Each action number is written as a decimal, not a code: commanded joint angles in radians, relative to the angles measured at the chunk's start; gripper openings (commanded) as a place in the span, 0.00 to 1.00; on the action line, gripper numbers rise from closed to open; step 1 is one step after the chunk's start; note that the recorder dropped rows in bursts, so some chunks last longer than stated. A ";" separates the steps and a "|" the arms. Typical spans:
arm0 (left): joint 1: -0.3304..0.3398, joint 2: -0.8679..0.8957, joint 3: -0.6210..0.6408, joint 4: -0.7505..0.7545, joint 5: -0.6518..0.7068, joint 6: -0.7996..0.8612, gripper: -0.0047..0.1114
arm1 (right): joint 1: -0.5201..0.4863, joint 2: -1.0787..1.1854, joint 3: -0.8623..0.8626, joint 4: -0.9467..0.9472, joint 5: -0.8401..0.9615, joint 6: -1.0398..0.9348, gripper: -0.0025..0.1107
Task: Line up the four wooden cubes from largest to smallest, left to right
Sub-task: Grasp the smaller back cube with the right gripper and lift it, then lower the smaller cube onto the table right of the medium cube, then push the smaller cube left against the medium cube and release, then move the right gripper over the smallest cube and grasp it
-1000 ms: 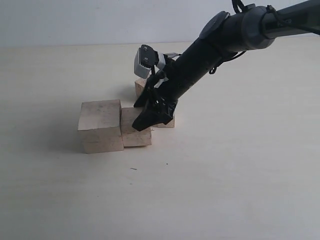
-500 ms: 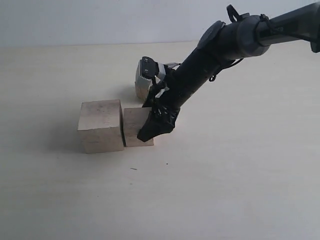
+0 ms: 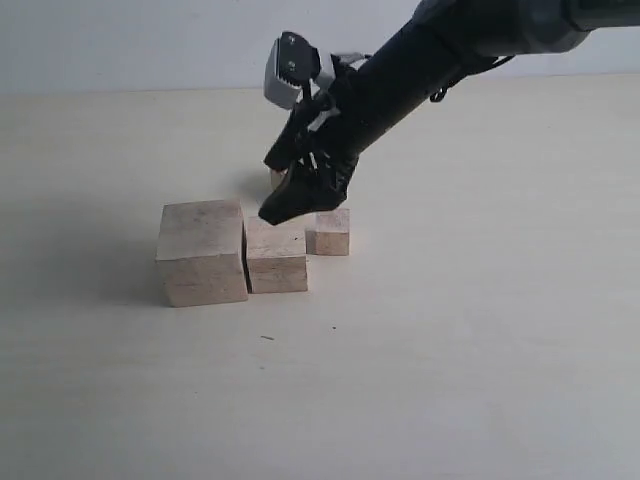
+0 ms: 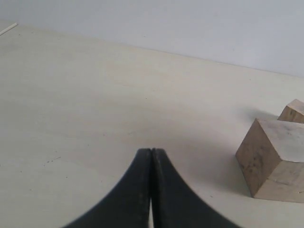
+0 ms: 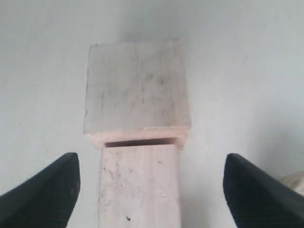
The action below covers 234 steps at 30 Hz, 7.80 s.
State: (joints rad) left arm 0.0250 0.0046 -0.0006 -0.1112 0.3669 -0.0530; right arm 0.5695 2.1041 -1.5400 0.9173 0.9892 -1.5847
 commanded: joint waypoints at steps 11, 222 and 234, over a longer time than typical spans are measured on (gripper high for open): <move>-0.006 -0.005 0.001 -0.004 -0.006 -0.005 0.04 | 0.000 0.035 -0.002 -0.080 -0.556 0.385 0.71; -0.006 -0.005 0.001 -0.004 -0.006 -0.005 0.04 | 0.082 0.096 0.005 -0.646 -0.333 1.656 0.55; -0.006 -0.005 0.001 -0.004 -0.006 -0.005 0.04 | 0.082 0.096 -0.002 -0.640 -0.324 1.622 0.55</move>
State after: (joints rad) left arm 0.0250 0.0046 -0.0006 -0.1112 0.3669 -0.0530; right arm 0.6501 2.1964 -1.5359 0.2807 0.6591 0.0532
